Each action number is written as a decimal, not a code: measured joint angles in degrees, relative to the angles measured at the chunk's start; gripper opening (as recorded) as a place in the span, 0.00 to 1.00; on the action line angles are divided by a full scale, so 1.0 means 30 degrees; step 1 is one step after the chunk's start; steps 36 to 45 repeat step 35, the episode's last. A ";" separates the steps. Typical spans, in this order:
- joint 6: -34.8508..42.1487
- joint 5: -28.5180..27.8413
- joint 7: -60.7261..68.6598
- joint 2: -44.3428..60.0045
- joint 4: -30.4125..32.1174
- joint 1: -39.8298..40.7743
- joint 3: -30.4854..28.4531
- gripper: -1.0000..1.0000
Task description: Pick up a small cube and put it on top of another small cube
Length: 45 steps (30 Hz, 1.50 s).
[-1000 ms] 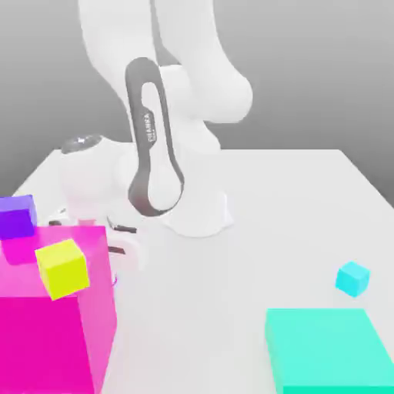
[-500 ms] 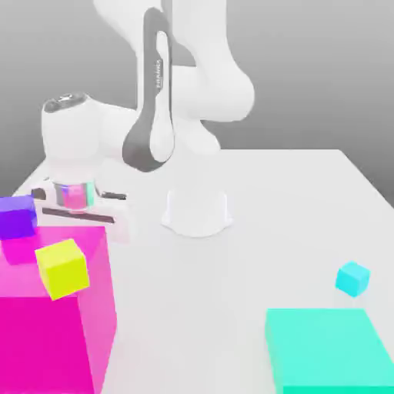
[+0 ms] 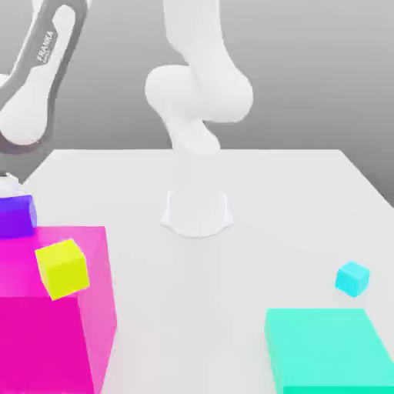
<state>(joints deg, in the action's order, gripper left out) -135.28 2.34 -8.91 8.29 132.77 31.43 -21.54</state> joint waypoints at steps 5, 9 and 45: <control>0.3384 0.0279 -0.4029 0.0264 -0.3054 -0.0545 0.0079 0.00; 0.5018 0.0409 -0.7329 -0.0041 -0.4344 -0.1461 0.0393 0.00; 0.3463 -0.0830 -2.3598 -0.3505 -0.1918 -0.7895 0.3618 1.00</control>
